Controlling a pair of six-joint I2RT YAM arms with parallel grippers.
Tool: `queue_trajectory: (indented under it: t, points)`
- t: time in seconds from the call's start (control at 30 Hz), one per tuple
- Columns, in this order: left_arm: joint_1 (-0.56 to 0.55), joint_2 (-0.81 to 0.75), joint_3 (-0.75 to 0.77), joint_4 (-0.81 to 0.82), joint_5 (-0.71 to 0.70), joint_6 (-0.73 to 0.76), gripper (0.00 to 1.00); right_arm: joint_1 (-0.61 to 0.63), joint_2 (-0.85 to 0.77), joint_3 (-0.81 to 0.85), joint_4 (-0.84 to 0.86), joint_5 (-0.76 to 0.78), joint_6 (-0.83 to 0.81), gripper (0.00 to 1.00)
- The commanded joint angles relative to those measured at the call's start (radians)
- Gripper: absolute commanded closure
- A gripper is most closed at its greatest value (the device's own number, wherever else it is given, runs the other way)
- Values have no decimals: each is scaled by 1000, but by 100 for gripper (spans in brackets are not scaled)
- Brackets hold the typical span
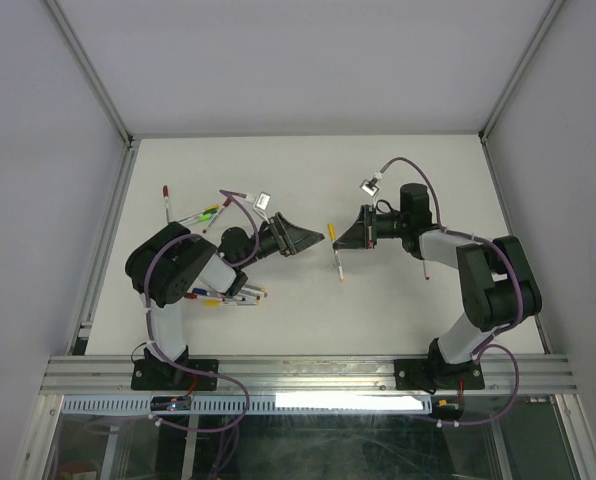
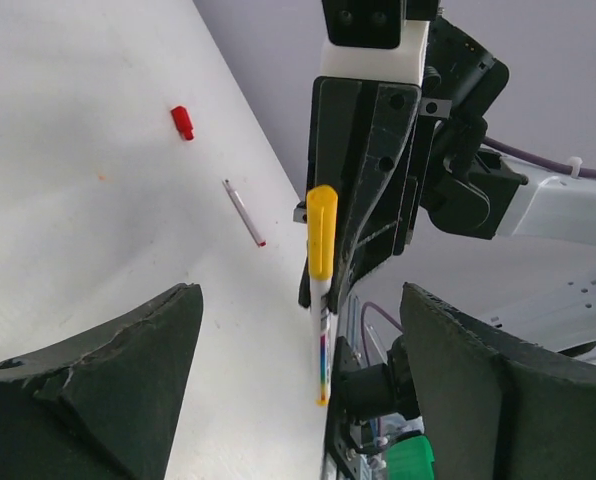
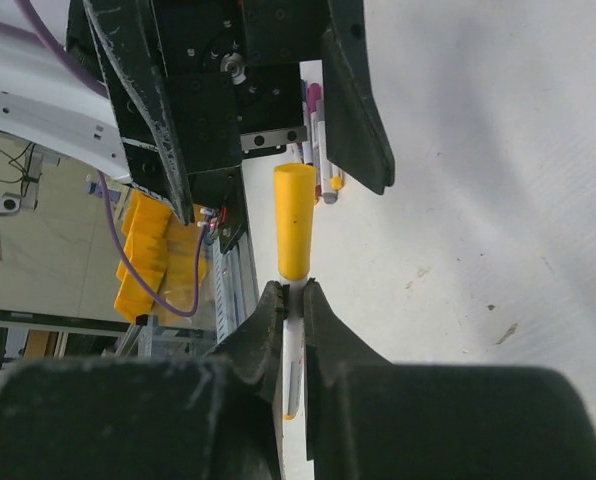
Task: Open the pen caps
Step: Open the pen cap from the pen.
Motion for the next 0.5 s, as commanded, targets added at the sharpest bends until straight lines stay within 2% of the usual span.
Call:
queue_trajectory:
  t: [0.0,0.23,0.4,0.47]
  points:
    - [-28,23,85,234,-18,0,22,9,-48,4,56,-63,-24,100]
    - [-60,56,155,193,-14,7,47,19,-37,8,55,-61,-25,100]
    - [-73,69,174,185,1,6,57,21,-32,10,49,-61,-25,100]
    - [-81,75,183,179,6,7,66,22,-31,11,48,-61,-26,100]
